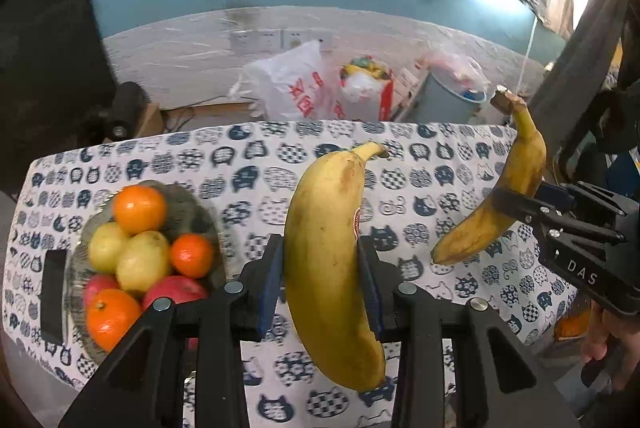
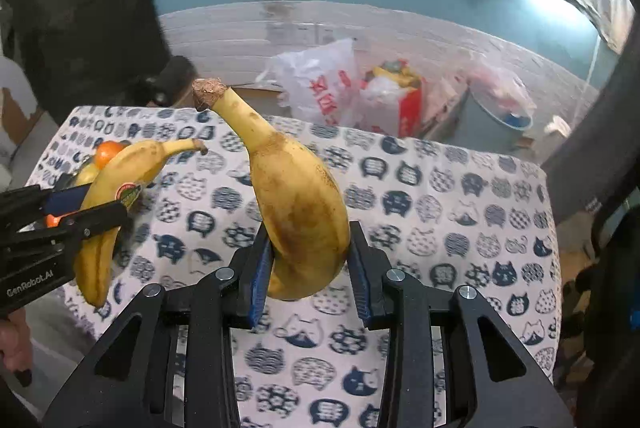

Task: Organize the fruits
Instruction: 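Carry both bananas to the glass plate and lower them onto the fruit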

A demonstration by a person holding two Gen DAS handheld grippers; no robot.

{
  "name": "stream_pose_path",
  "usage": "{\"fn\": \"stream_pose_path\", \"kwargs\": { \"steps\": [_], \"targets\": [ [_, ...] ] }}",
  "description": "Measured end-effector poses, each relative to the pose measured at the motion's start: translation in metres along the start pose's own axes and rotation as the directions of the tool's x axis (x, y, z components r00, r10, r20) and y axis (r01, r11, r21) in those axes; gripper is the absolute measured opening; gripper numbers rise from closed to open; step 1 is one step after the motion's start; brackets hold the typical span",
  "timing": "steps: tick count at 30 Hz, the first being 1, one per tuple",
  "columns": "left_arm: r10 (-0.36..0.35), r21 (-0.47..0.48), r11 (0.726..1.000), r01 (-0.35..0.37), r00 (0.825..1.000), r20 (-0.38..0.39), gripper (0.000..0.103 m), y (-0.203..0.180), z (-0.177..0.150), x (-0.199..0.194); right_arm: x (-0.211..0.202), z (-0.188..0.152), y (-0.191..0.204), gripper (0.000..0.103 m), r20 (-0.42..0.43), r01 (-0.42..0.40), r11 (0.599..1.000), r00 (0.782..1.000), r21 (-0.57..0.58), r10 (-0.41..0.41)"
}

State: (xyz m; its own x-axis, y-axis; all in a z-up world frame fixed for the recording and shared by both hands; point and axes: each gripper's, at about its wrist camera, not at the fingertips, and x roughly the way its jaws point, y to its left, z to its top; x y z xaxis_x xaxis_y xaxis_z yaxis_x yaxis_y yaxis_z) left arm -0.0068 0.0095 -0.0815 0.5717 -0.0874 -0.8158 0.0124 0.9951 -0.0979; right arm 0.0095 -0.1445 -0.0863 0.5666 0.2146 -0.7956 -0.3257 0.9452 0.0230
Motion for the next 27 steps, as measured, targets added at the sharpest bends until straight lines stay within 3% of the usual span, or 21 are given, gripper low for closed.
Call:
{"fn": "stream_pose_path", "kwargs": {
  "steps": [13, 27],
  "targets": [
    [0.071, -0.121, 0.991, -0.064, 0.996, 0.052, 0.037, 0.072, -0.013, -0.031, -0.008, 0.023, 0.081, 0.033, 0.014, -0.112, 0.987, 0.993, -0.113, 0.115],
    [0.117, -0.266, 0.959, -0.098, 0.991, 0.059, 0.037, 0.148, -0.024, -0.044, 0.000, 0.042, 0.161, 0.034, -0.021, -0.198, 0.951, 0.980, -0.238, 0.199]
  ]
}}
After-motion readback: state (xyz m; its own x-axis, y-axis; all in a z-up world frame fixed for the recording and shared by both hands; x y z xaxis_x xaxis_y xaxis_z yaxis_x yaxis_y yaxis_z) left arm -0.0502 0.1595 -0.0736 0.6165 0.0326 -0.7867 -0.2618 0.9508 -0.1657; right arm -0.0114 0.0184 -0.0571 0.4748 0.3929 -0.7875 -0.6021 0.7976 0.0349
